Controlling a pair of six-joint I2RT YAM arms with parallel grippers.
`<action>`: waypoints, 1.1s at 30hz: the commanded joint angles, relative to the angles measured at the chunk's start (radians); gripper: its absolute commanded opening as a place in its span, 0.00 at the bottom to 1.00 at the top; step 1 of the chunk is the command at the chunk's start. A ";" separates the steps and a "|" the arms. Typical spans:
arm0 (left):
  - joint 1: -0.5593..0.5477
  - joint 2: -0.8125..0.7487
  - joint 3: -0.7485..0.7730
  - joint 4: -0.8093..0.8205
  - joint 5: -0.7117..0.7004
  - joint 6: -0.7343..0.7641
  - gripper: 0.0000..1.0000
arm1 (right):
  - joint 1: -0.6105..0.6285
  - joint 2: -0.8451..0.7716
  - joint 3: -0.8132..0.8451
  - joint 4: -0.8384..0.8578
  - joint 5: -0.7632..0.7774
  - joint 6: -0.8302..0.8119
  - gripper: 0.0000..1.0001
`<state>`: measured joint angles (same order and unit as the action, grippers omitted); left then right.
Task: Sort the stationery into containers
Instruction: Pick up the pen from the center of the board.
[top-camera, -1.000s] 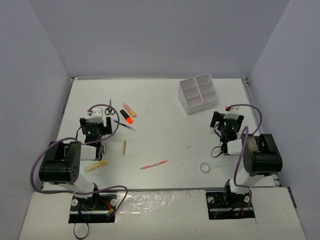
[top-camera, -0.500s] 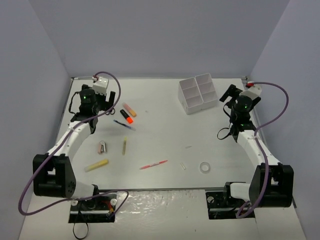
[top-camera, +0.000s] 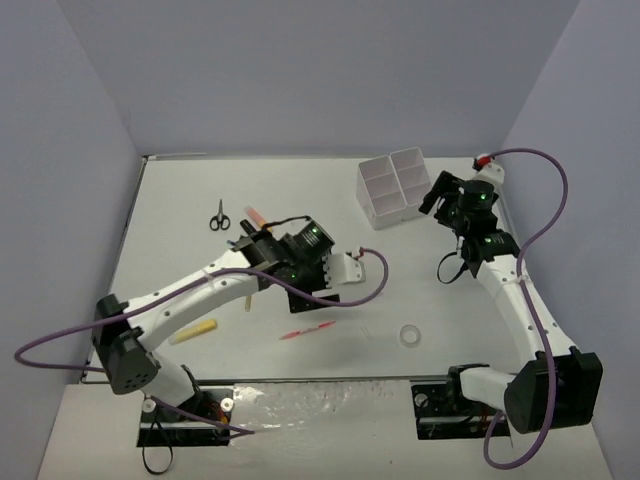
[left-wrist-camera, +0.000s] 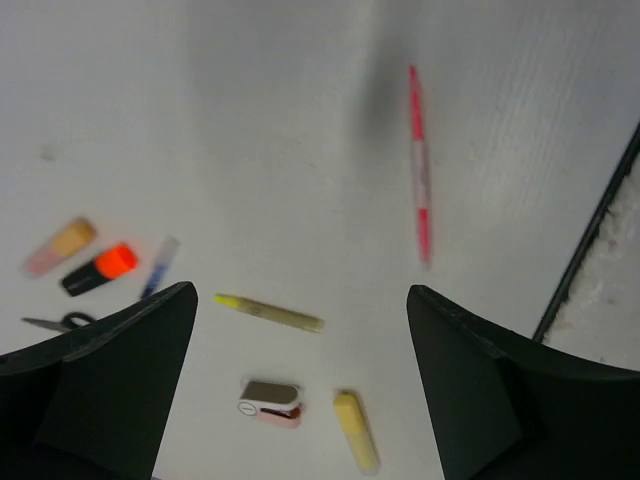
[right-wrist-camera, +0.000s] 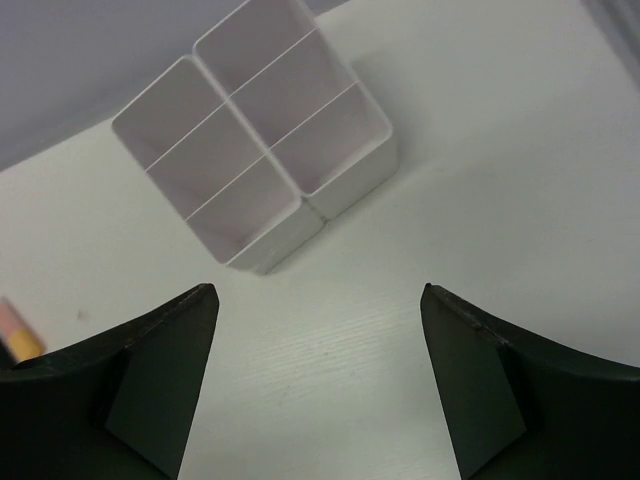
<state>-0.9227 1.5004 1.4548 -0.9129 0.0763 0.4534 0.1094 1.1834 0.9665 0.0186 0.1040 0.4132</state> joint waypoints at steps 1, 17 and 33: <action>-0.050 0.026 -0.074 -0.107 0.002 0.029 0.82 | 0.077 0.036 0.042 -0.040 -0.198 -0.098 0.81; -0.127 0.181 -0.314 0.351 -0.031 -0.150 0.76 | 0.110 0.069 0.049 -0.052 -0.206 -0.120 0.78; -0.038 0.354 -0.266 0.235 0.111 -0.152 0.29 | 0.111 0.015 0.025 -0.059 -0.262 -0.177 0.79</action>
<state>-1.0019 1.8146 1.1865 -0.6344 0.1600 0.2938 0.2131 1.1960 0.9779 -0.0728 -0.0978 0.2789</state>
